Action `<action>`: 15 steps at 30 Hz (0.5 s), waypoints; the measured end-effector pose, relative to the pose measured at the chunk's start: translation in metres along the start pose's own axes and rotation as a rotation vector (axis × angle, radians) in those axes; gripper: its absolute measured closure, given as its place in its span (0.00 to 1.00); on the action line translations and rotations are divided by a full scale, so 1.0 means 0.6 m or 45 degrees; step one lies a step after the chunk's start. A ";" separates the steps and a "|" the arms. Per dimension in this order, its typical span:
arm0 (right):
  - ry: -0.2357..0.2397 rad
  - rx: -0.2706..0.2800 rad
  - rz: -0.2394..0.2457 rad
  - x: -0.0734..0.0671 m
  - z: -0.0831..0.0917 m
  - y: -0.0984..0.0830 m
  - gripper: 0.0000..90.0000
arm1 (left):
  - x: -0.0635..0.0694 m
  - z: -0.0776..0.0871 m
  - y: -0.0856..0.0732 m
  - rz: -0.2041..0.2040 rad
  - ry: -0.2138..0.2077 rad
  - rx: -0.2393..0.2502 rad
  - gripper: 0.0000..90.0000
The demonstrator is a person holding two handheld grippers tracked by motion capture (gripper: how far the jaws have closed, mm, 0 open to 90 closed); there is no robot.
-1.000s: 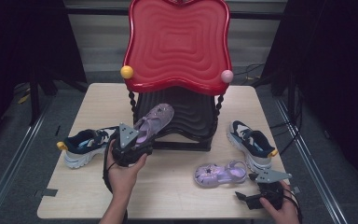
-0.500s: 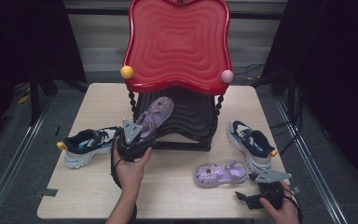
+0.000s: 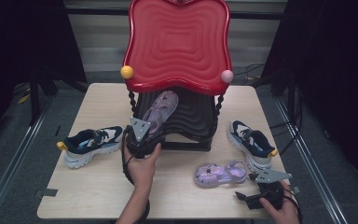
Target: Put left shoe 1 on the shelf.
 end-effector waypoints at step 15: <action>0.000 0.000 0.000 0.000 0.000 0.000 0.13 | 0.016 -0.024 0.002 0.033 0.062 0.053 0.40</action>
Point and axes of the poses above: each handheld gripper's, and its own axes: z roughly backward along the jaws, y roughly out of its top, x roughly to its right, the point moved 7 cm from there along -z, roughly forward along the jaws, and after that the axes turned 2 degrees about -x, right-handed, at the moved point
